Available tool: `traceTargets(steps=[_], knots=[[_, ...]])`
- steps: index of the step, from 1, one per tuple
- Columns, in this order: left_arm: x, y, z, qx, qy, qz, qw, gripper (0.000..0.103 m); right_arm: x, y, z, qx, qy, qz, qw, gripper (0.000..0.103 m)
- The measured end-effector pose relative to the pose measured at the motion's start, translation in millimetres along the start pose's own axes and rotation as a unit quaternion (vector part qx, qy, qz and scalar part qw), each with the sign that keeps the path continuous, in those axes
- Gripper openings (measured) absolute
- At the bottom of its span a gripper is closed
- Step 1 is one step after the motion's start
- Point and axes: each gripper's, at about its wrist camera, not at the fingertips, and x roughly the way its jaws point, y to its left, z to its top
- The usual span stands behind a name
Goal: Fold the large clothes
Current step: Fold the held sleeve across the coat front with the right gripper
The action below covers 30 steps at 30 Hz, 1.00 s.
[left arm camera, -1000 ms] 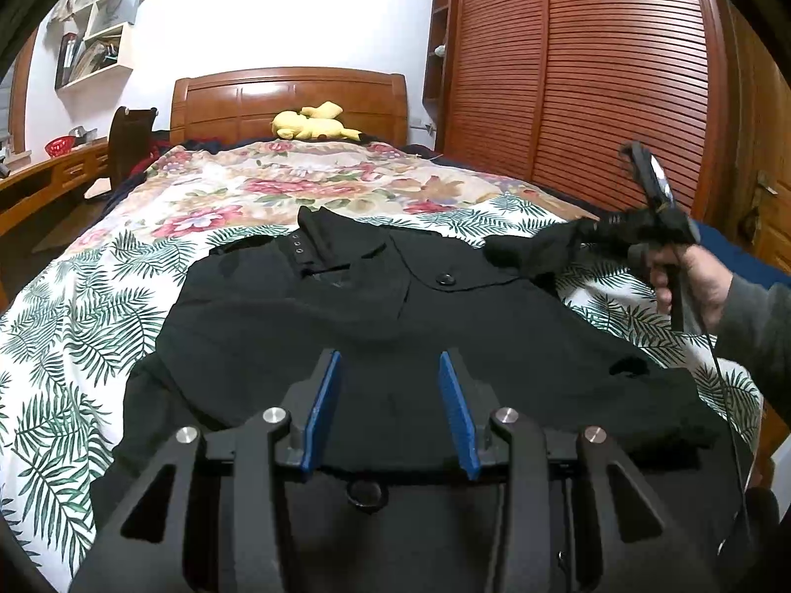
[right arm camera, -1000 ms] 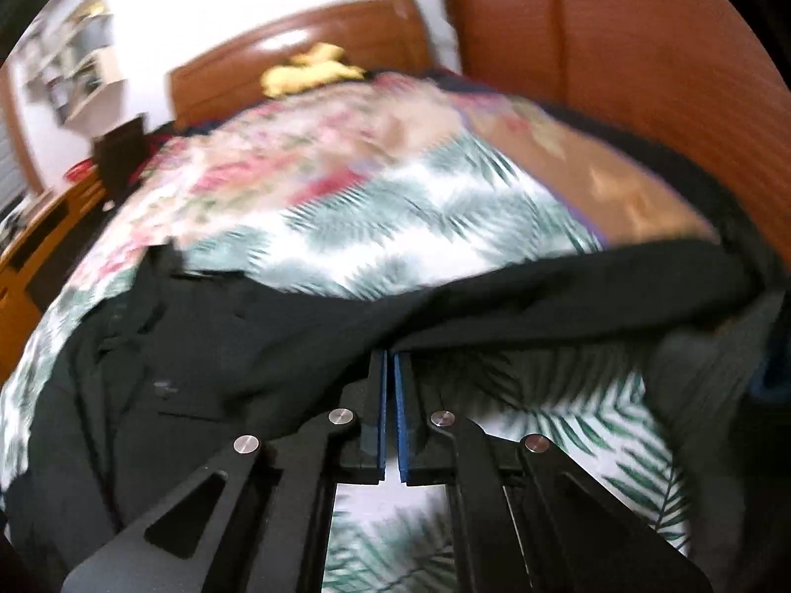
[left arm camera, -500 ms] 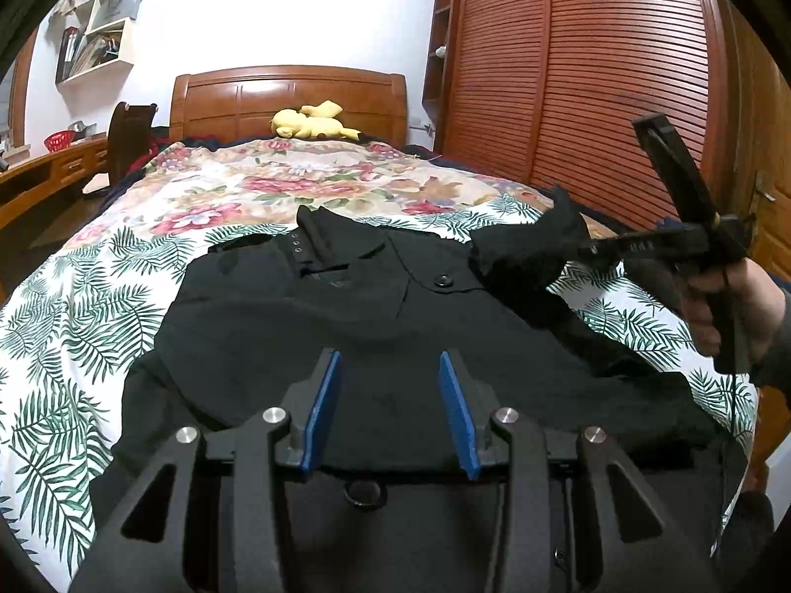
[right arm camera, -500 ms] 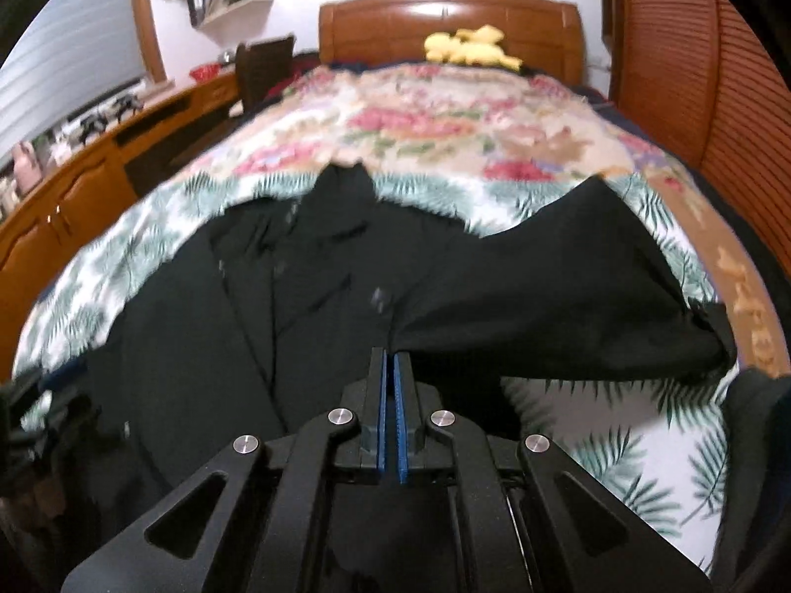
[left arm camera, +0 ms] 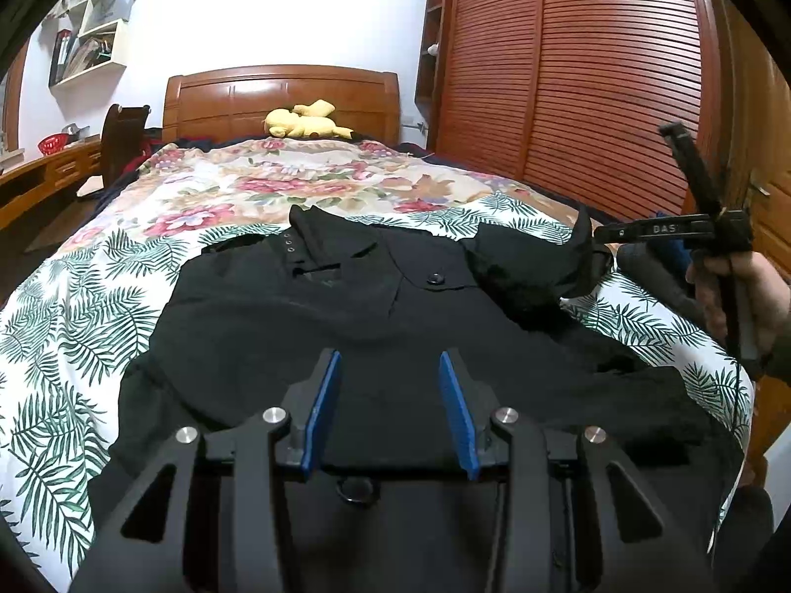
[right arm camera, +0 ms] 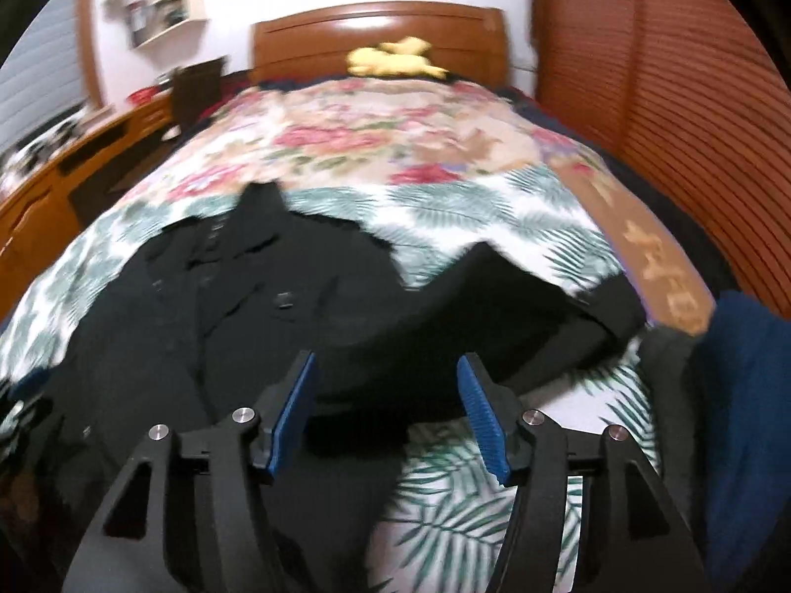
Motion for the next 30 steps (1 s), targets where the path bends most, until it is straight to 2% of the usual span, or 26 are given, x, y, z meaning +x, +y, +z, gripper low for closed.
traceTargets(steps=[4, 7, 14, 15, 18, 20, 24, 30], knots=[[0, 0, 0, 0.001, 0.0, 0.0, 1.0, 0.04, 14, -23, 3, 0.035, 0.011, -0.011, 0.999, 0.06], [0, -1, 0, 0.003, 0.001, 0.0, 1.0, 0.04, 21, -41, 8, 0.072, 0.008, -0.002, 0.997, 0.06], [-1, -2, 1, 0.004, 0.001, -0.001, 1.0, 0.04, 45, -53, 19, 0.091, 0.027, -0.011, 0.995, 0.06], [-1, -2, 1, 0.004, 0.0, -0.001, 1.0, 0.04, 49, -53, 19, 0.093, 0.033, -0.015, 0.995, 0.057], [-4, -1, 1, 0.004, -0.004, -0.002, 1.0, 0.04, 56, -48, 16, 0.079, 0.047, -0.01, 0.996, 0.011], [-7, 1, 2, 0.005, -0.007, -0.002, 1.0, 0.04, 55, -38, 15, 0.055, 0.051, -0.002, 0.997, 0.007], [-14, 7, 3, 0.002, -0.012, 0.0, 0.9999, 0.04, 39, -4, 18, 0.016, 0.043, 0.016, 0.999, 0.006], [-27, 18, 1, -0.001, -0.016, 0.005, 0.9999, 0.04, -3, 75, 28, -0.046, 0.004, 0.07, 0.996, 0.007]])
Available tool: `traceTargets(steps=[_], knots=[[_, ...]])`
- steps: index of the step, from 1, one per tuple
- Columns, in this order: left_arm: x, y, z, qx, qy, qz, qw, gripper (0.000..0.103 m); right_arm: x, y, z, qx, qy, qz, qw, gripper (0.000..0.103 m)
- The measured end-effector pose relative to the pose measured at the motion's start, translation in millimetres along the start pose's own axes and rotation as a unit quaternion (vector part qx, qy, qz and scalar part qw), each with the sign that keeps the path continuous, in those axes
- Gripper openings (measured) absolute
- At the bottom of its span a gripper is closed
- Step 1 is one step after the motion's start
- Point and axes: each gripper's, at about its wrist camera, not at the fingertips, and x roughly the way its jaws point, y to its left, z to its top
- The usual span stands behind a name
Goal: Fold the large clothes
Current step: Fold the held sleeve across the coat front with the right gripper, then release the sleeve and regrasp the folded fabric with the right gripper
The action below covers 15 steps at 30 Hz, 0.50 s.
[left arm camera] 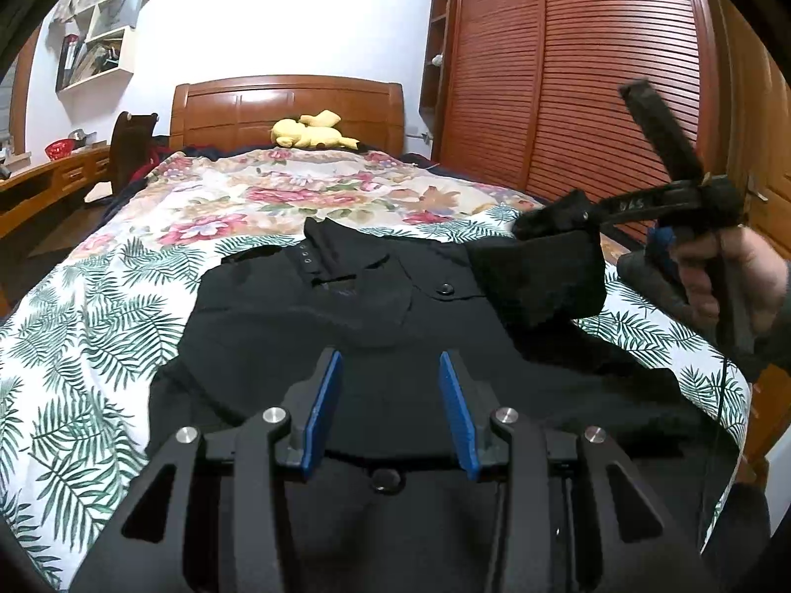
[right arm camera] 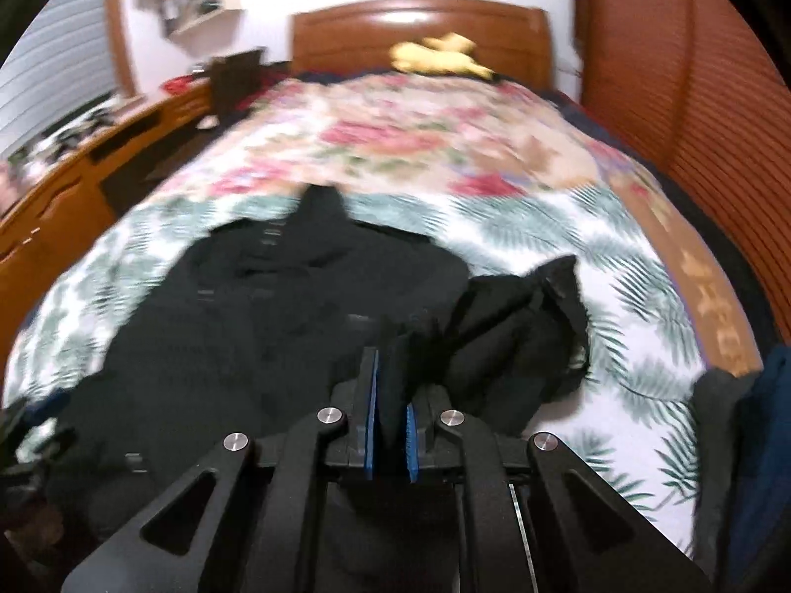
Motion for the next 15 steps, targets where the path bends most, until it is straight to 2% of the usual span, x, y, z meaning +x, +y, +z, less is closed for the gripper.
traceTargets(steps=[5, 8, 12, 15], knots=[[-14, 14, -3, -0.002, -0.004, 0.007, 1.0, 0.04, -11, 69, -8, -0.049, 0.007, 0.057, 0.997, 0.022], [-23, 23, -4, -0.007, -0.01, 0.007, 0.9999, 0.04, -15, 94, -17, -0.074, 0.015, 0.066, 0.995, 0.034], [-28, 30, -3, -0.014, -0.013, 0.007, 0.9998, 0.04, -19, 99, -14, -0.081, 0.002, 0.049, 0.995, 0.041], [-29, 32, -4, -0.015, -0.012, 0.007, 0.9998, 0.04, -12, 79, -8, -0.058, -0.004, 0.014, 0.998, 0.046]])
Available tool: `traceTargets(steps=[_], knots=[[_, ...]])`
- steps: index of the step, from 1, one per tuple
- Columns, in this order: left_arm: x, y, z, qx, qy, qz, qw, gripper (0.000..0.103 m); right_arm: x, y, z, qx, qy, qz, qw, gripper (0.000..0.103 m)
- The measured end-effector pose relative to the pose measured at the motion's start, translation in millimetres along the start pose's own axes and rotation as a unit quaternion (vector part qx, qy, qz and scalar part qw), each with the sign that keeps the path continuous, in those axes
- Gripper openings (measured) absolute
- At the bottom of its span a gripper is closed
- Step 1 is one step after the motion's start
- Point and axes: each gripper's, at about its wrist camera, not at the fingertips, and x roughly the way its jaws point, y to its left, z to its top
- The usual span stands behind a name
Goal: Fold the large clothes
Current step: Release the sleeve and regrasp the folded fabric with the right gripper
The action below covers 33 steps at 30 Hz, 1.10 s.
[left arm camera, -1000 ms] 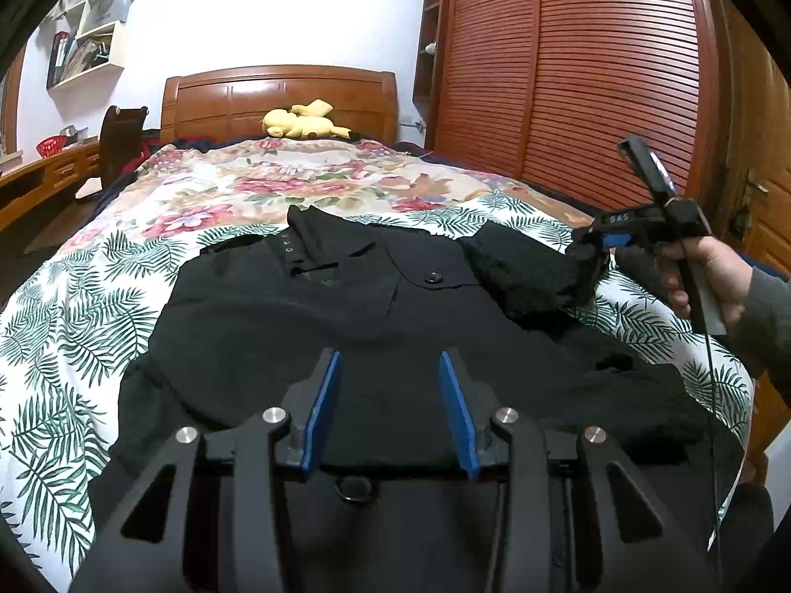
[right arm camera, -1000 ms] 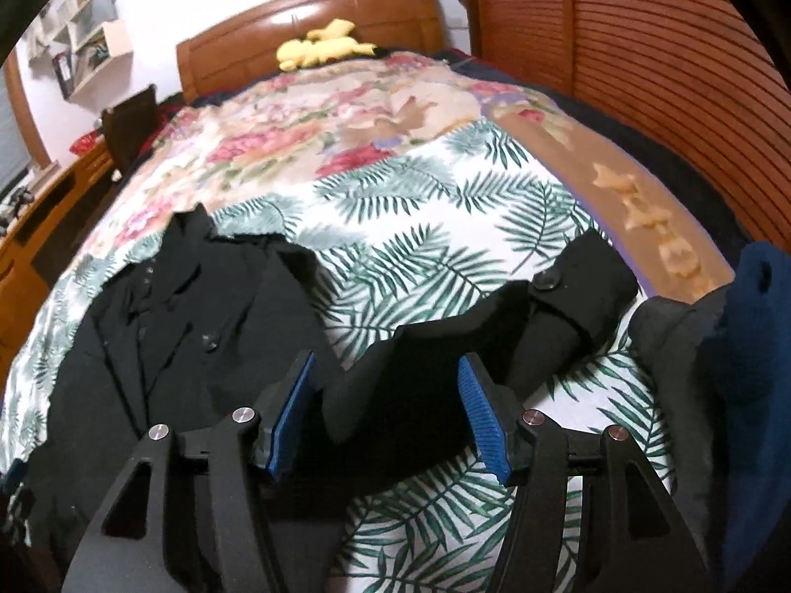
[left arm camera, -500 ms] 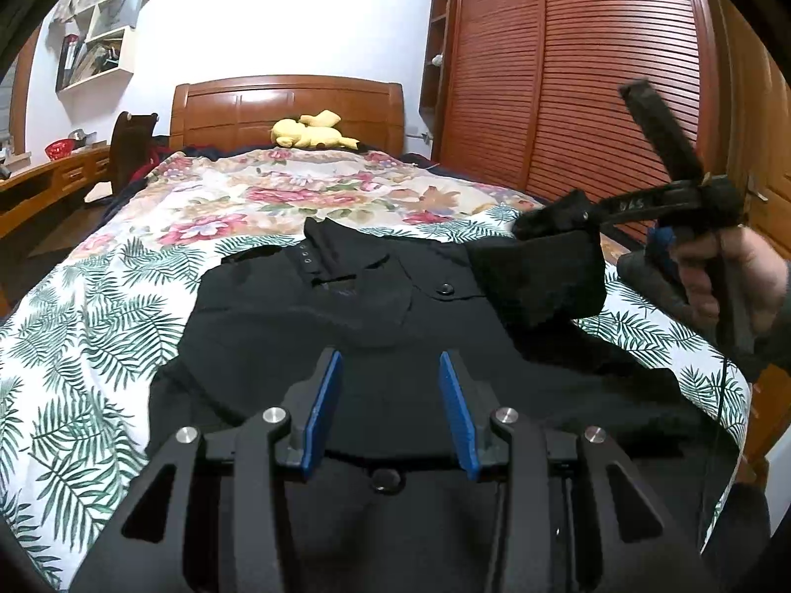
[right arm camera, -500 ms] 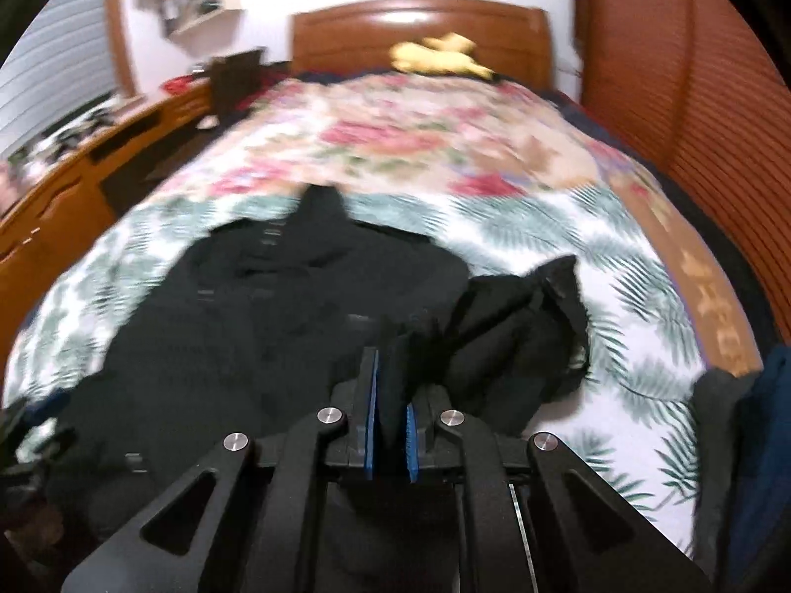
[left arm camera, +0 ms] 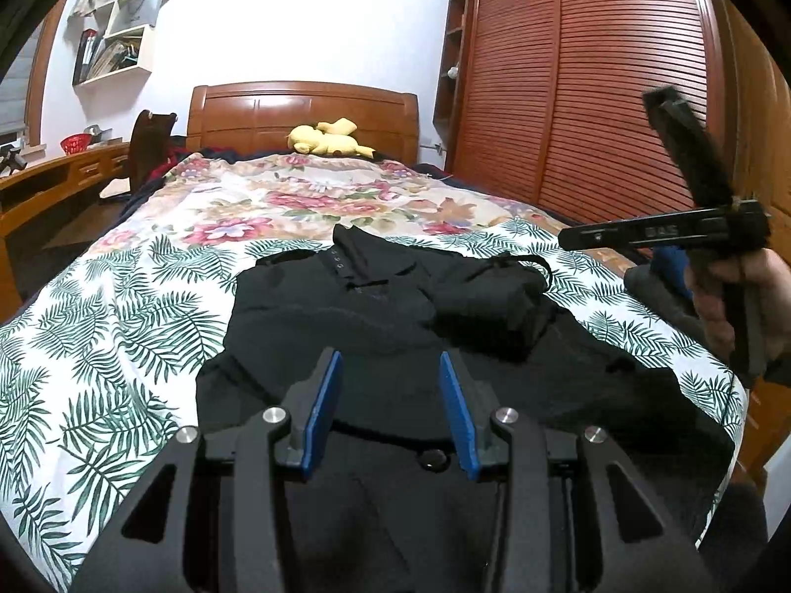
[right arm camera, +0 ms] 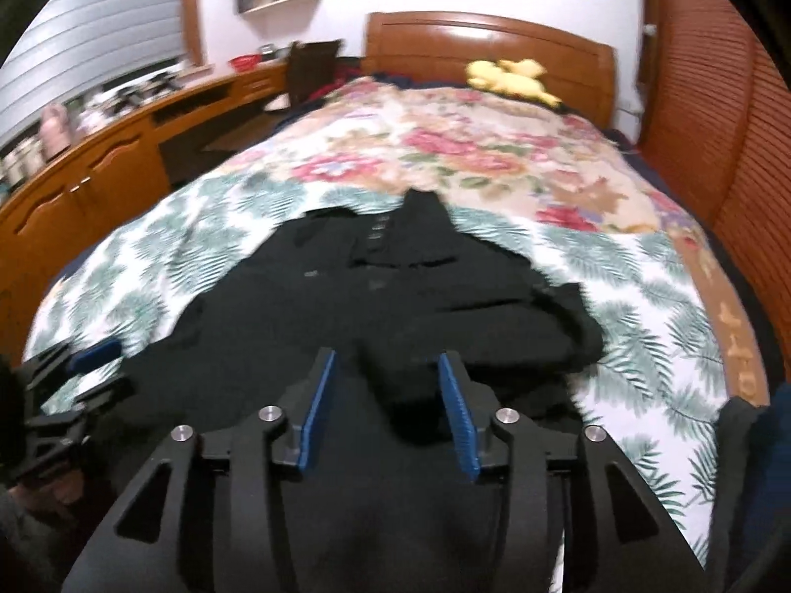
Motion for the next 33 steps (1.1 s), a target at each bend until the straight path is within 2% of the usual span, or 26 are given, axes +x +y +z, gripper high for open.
traceTargets(steps=[5, 8, 12, 20, 27, 30, 31, 32, 33], knots=[[-1, 1, 0, 0.002, 0.001, 0.0, 1.0, 0.04, 25, -41, -1, 0.035, 0.019, -0.052, 0.998, 0.047], [0, 1, 0, 0.002, 0.002, 0.001, 1.0, 0.04, 45, -70, -4, 0.069, 0.034, -0.069, 0.995, 0.053], [2, 2, -1, 0.002, 0.005, 0.002, 1.0, 0.04, 66, -107, -11, 0.141, 0.047, -0.063, 0.987, 0.053], [6, 3, -1, 0.002, 0.01, 0.001, 0.9999, 0.04, 99, -139, -14, 0.218, 0.057, -0.055, 0.973, 0.053], [7, 4, 0, 0.004, 0.012, 0.002, 0.9999, 0.04, 124, -148, -21, 0.247, 0.084, -0.054, 0.964, 0.053], [6, 5, -1, 0.005, 0.014, 0.005, 0.9999, 0.04, 128, -148, -21, 0.247, 0.084, -0.054, 0.964, 0.053], [6, 5, -1, 0.005, 0.014, 0.006, 0.9999, 0.04, 129, -148, -21, 0.245, 0.084, -0.054, 0.964, 0.052], [6, 5, -1, 0.006, 0.015, 0.008, 0.9998, 0.04, 130, -147, -19, 0.24, 0.083, -0.055, 0.966, 0.043], [5, 5, -1, 0.006, 0.015, 0.009, 0.9998, 0.04, 130, -145, -18, 0.228, 0.082, -0.057, 0.969, 0.026]])
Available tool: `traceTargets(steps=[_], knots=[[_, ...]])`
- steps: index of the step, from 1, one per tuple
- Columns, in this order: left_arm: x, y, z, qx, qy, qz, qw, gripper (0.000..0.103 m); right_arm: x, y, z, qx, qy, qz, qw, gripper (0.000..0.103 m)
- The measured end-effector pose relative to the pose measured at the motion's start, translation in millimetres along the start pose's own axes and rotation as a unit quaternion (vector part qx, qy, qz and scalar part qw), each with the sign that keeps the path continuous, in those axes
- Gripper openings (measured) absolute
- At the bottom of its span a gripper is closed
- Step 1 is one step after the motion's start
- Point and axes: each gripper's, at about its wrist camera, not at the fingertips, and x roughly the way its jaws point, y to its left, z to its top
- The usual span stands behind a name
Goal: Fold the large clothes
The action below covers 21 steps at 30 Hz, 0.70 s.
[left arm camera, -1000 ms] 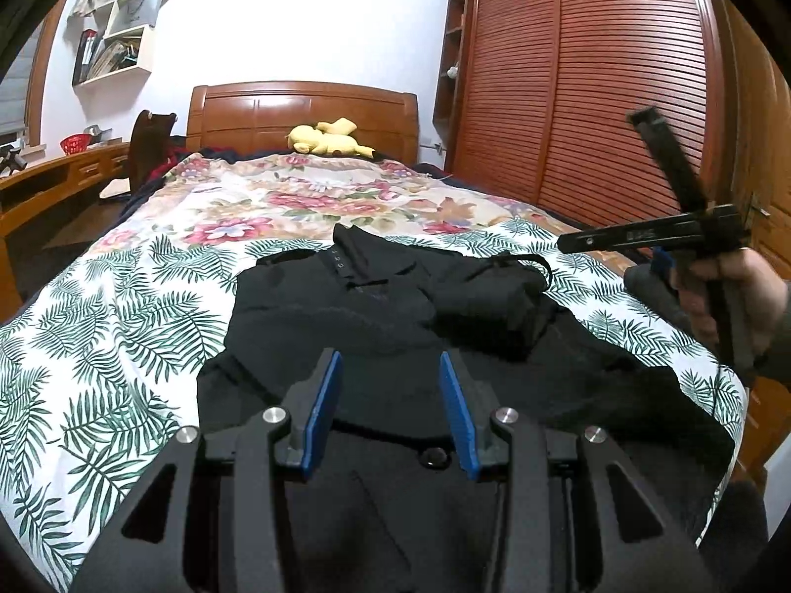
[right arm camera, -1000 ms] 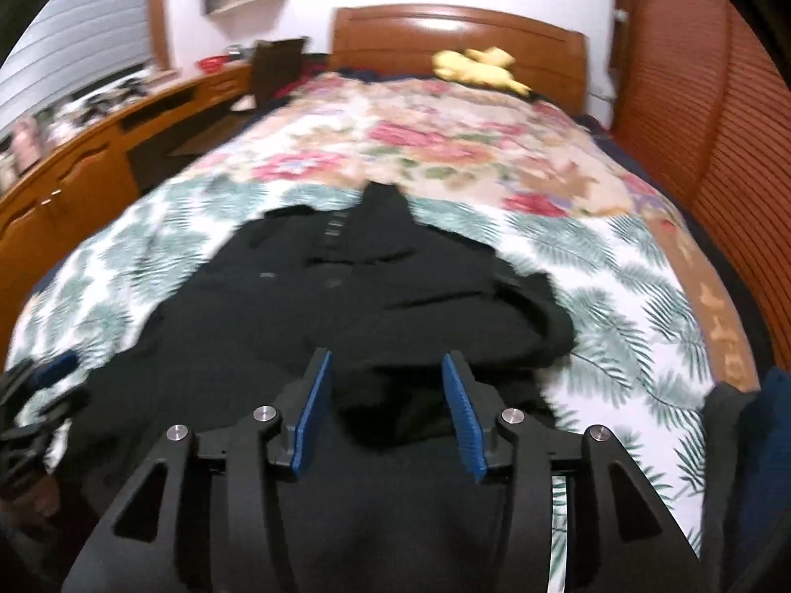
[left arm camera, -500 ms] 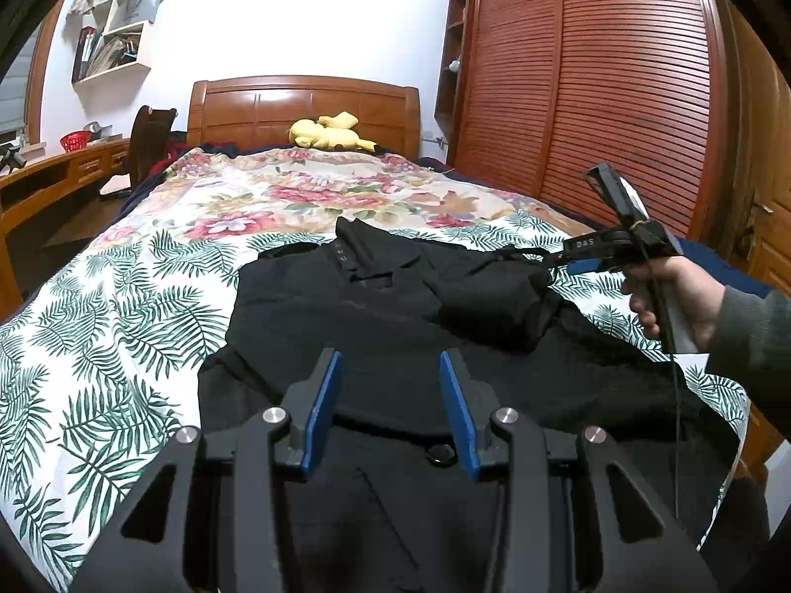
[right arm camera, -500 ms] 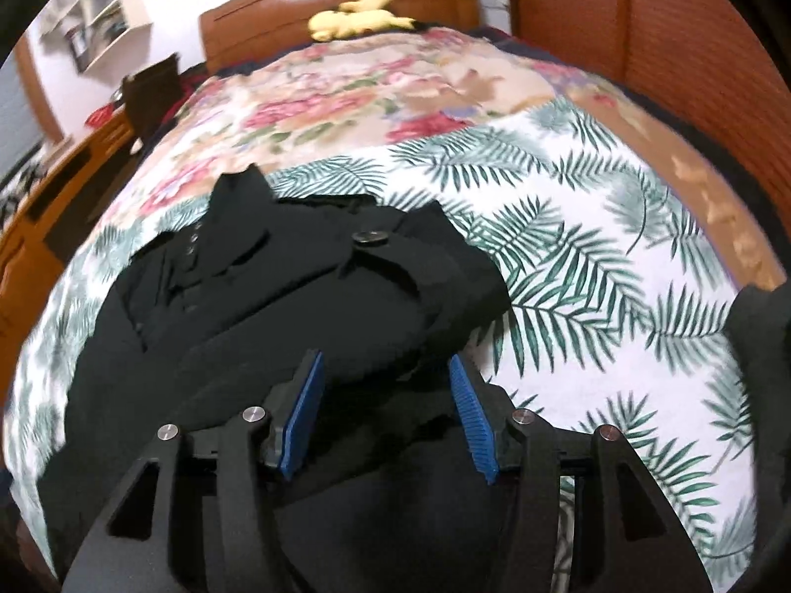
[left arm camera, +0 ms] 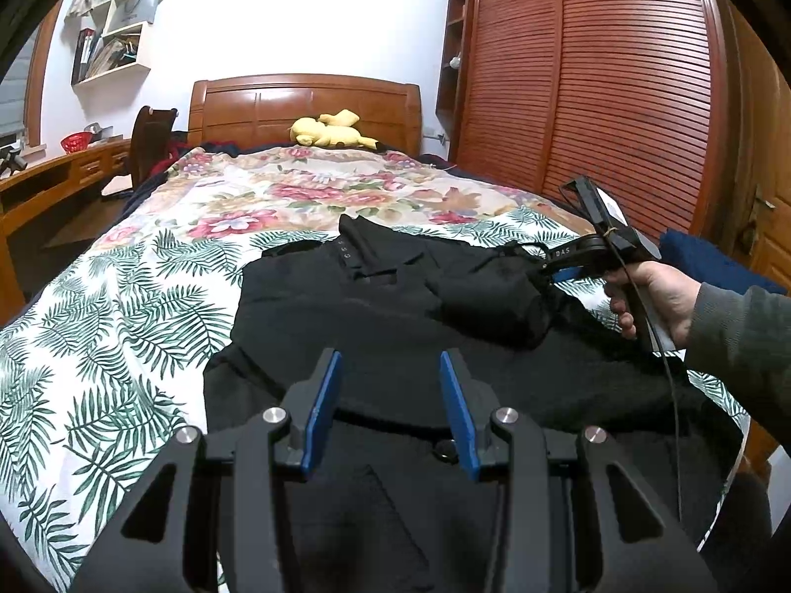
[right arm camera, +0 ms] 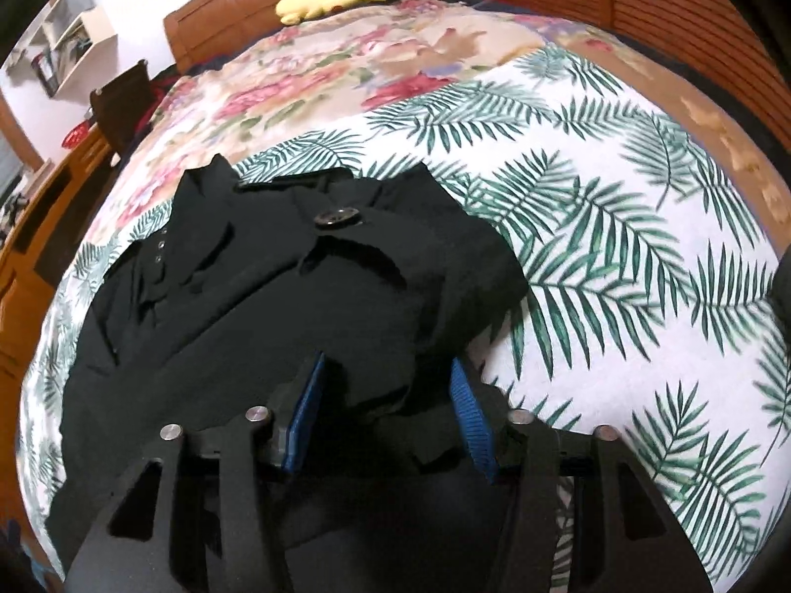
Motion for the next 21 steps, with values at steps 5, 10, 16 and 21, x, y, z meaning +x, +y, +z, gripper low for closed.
traceTargets(steps=[5, 10, 16, 21], knots=[[-8, -3, -2, 0.005, -0.001, 0.01, 0.9999, 0.04, -12, 24, -2, -0.086, -0.013, 0.005, 0.996, 0.004], [-17, -3, -1, 0.009, -0.003, 0.019, 0.9998, 0.04, -48, 58, -15, -0.154, -0.062, 0.013, 0.986, 0.003], [-34, -1, -3, 0.016, -0.007, 0.032, 0.9993, 0.04, -95, 98, -29, -0.207, -0.116, 0.029, 0.971, 0.003], [-47, 4, -4, 0.017, -0.013, 0.043, 0.9988, 0.04, -127, 124, -45, -0.228, -0.134, 0.065, 0.962, 0.003]])
